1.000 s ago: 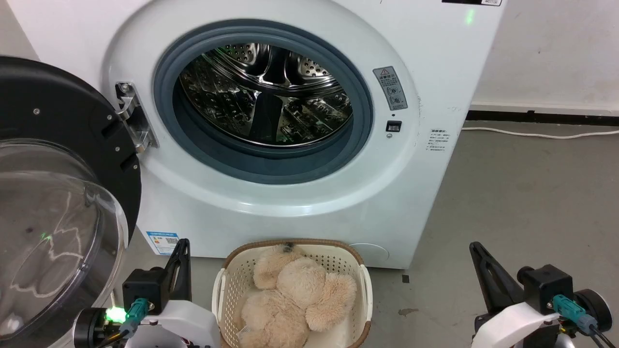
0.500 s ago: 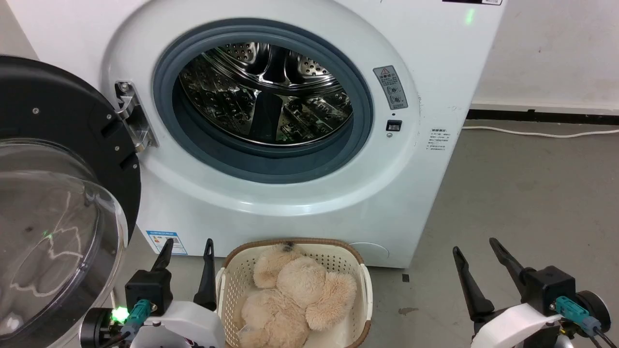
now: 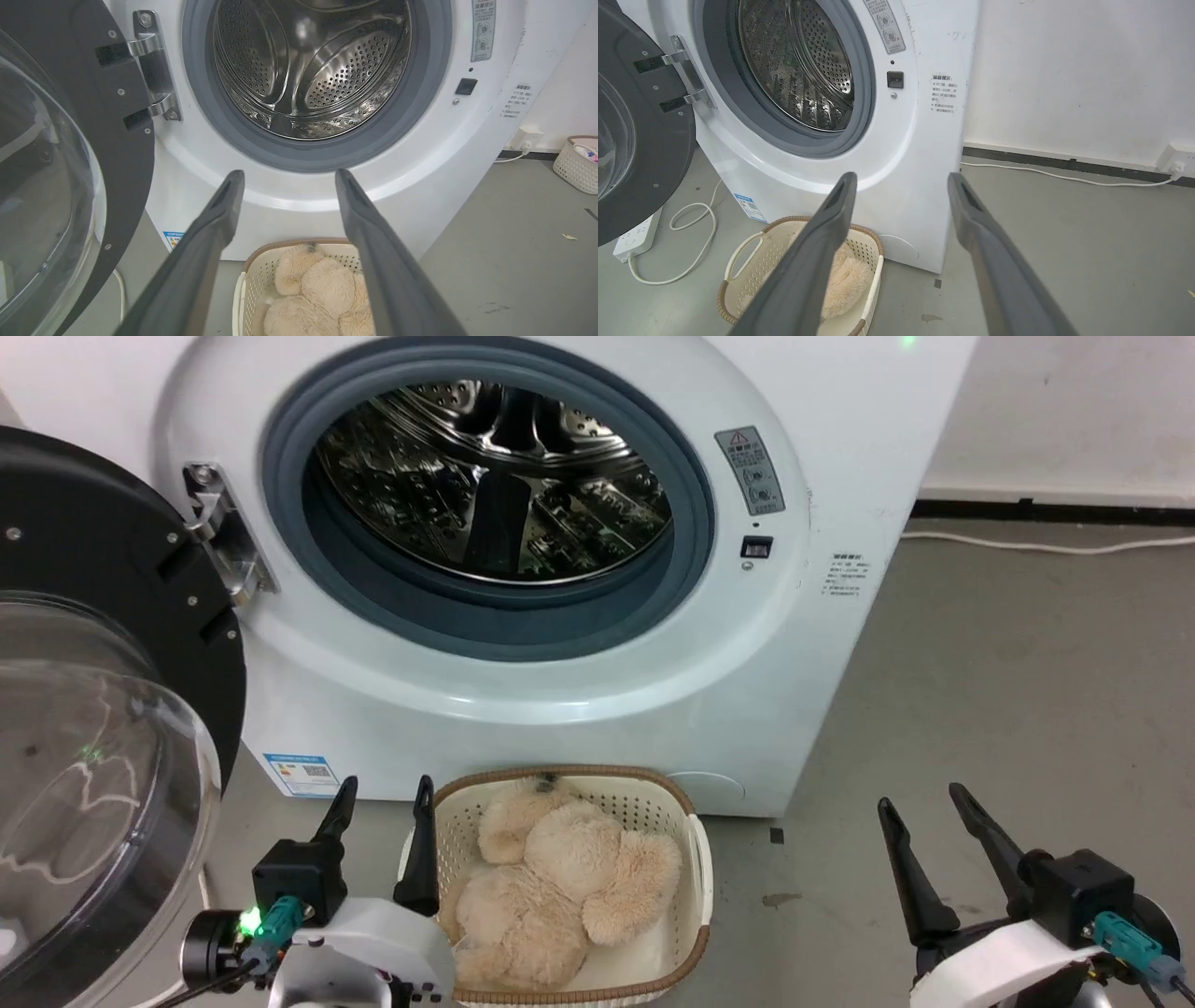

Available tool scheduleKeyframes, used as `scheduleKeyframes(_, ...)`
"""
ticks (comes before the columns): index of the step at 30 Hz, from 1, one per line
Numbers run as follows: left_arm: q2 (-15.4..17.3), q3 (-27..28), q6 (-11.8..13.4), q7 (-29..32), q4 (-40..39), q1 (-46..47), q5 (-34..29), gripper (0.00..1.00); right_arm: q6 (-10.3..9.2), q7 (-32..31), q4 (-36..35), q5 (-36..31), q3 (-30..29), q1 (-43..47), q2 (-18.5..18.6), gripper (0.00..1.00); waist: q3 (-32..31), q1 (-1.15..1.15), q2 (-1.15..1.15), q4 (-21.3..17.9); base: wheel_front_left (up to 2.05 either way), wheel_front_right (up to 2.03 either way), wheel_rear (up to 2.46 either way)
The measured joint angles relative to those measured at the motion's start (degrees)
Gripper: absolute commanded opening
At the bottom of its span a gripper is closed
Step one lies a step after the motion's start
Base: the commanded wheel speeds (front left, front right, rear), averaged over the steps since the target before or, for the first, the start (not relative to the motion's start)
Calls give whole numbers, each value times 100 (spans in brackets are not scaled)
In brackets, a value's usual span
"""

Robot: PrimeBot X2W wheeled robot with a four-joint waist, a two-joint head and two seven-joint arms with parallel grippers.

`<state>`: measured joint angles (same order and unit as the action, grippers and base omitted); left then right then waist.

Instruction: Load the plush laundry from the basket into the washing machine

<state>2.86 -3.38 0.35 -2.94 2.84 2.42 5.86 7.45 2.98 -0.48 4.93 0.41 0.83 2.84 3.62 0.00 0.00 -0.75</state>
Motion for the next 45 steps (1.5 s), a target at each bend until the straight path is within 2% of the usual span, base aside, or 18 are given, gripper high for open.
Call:
scheduleKeyframes(11,-1,-144,-57,-125,523,509,190,100,-1,123,-143,287,-9,-68,0,100,441,0,0,-175,0,0,0)
scheduleKeyframes(27,45,-399,-151,-155,1850,1574,430,100,-1,321,-389,773,-58,-339,0,100,1345,1,0,-505,0,0,0)
scheduleKeyframes(37,166,-554,10,301,2803,2247,612,100,-1,439,-533,1088,-115,-454,0,100,1941,0,0,-680,0,0,0)
scheduleKeyframes(45,363,-959,207,1081,3640,2936,573,100,-1,528,-679,1379,-159,-559,0,100,2539,1,0,-813,0,0,0)
